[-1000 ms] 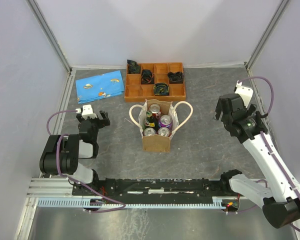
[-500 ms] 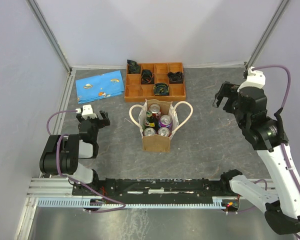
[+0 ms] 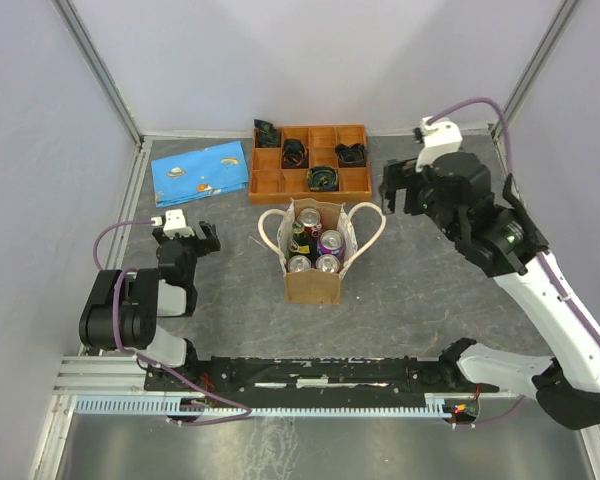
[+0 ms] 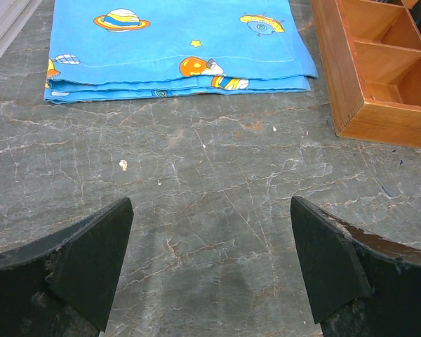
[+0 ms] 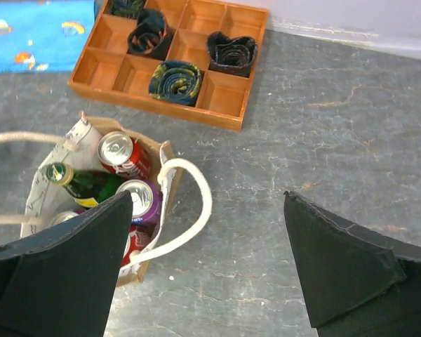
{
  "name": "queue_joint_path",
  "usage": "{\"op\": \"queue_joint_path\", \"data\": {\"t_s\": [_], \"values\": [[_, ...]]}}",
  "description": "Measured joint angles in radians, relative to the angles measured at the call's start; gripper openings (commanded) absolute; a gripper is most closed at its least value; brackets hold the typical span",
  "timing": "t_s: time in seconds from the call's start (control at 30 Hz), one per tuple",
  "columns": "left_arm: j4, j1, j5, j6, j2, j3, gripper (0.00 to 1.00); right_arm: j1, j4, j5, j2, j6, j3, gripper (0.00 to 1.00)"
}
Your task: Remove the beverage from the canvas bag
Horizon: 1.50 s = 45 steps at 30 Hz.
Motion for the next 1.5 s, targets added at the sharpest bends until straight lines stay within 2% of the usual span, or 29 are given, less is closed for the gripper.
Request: {"op": "queue_joint_path", "data": {"t_s": [0.23,0.43,0.5,0.6,0.67,0.73,0.87,1.0,1.2,1.4,1.5], "values": [[0.0,-0.001,0.0,0.0,0.0,0.0,0.99,0.276,-0.013,0.126,0.083,-0.088,0.005,0.96],[0.0,-0.001,0.0,0.0,0.0,0.0,0.99,0.293,0.012,0.161,0.038,-0.1,-0.072,0.85],[0.0,-0.001,0.0,0.0,0.0,0.0,0.99,0.293,0.017,0.154,0.029,-0.103,-0.084,0.77],[0.0,-0.001,0.0,0.0,0.0,0.0,0.99,0.293,0.037,0.105,0.035,-0.103,-0.112,0.55],[0.0,-0.002,0.0,0.0,0.0,0.0,0.99,0.293,0.06,0.049,0.054,-0.101,-0.142,0.34],[0.0,-0.002,0.0,0.0,0.0,0.0,0.99,0.293,0.088,-0.013,0.082,-0.094,-0.18,0.27],[0.0,-0.002,0.0,0.0,0.0,0.0,0.99,0.293,0.134,-0.092,0.153,-0.091,-0.231,0.27],[0.0,-0.002,0.0,0.0,0.0,0.0,0.99,0.293,0.163,-0.137,0.217,-0.09,-0.251,0.34],[0.0,-0.002,0.0,0.0,0.0,0.0,0.99,0.293,0.182,-0.193,0.239,-0.062,-0.279,0.53],[0.0,-0.002,0.0,0.0,0.0,0.0,0.99,0.293,0.177,-0.292,0.278,-0.031,-0.344,0.63],[0.0,-0.002,0.0,0.0,0.0,0.0,0.99,0.293,0.175,-0.336,0.311,-0.022,-0.364,0.77]]}}
